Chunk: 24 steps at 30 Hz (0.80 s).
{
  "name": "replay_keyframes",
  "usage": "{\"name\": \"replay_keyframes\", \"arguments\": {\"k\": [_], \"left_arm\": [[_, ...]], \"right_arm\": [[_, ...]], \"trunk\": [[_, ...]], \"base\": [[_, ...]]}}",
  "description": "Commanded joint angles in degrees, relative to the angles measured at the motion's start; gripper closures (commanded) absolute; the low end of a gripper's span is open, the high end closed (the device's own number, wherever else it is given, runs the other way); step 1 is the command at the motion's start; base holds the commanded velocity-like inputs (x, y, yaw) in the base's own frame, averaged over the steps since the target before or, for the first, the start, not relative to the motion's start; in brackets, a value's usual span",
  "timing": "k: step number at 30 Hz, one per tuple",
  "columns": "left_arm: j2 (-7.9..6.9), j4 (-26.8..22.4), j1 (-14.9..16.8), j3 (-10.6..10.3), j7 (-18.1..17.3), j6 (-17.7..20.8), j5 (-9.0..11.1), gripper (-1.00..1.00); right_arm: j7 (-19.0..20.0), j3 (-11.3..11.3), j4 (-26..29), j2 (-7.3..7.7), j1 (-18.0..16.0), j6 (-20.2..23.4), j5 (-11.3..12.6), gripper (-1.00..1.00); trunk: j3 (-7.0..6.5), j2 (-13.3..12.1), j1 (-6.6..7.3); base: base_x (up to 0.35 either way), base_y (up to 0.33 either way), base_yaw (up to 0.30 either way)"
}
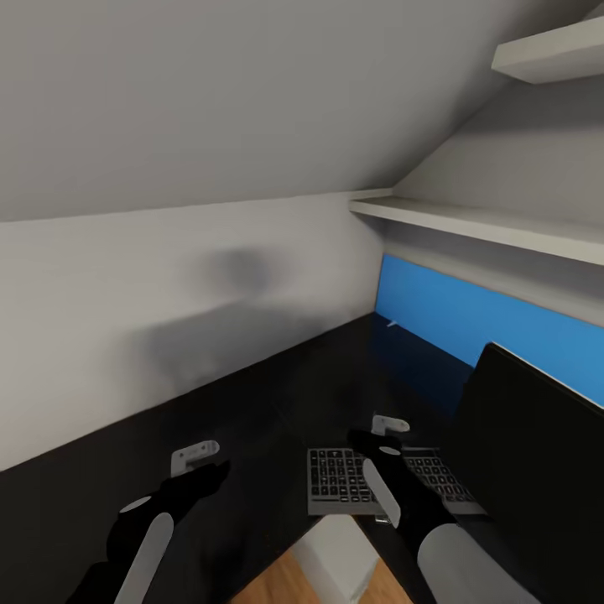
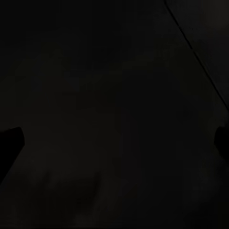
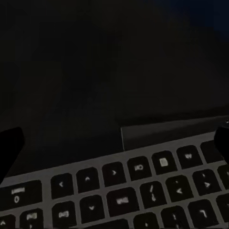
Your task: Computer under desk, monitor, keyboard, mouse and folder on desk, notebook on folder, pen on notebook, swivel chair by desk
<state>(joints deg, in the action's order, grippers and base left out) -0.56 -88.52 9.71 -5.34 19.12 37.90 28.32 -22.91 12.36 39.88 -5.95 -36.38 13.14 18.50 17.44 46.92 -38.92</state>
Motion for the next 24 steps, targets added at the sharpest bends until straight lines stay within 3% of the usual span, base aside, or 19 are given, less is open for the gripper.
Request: {"name": "replay_keyframes", "arguments": {"k": [1,9,15,24], "left_arm": [[-0.05,-0.07,0.04,-0.11,0.58,0.12,0.60,-1.00],[-0.05,-0.08,0.04,-0.11,0.50,0.23,0.60,-1.00],[0.03,-0.13,0.04,-0.24,0.48,0.24,0.62,-1.00],[0.05,-0.56,0.04,-0.61,0.42,0.32,0.81,-1.00]], "right_arm": [[0.31,0.27,-1.01,0.03,-0.10,-0.59,0.33,-1.00],[8.05,0.22,-11.30,0.11,-1.29,-7.79,-2.21,-1.00],[9.54,0.18,-14.71,0.30,-1.97,-12.12,-3.70,-1.00],[18.40,0.14,-18.59,2.09,-2.11,-17.07,-8.22,-1.00]], "trunk": [[0.07,0.06,-0.04],[0.07,0.06,-0.04],[0.07,0.06,-0.04],[0.07,0.06,-0.04]], "base": [[0.298,0.000,0.000],[0.159,0.000,0.000],[0.018,0.000,0.000],[0.000,0.000,0.000]]}}
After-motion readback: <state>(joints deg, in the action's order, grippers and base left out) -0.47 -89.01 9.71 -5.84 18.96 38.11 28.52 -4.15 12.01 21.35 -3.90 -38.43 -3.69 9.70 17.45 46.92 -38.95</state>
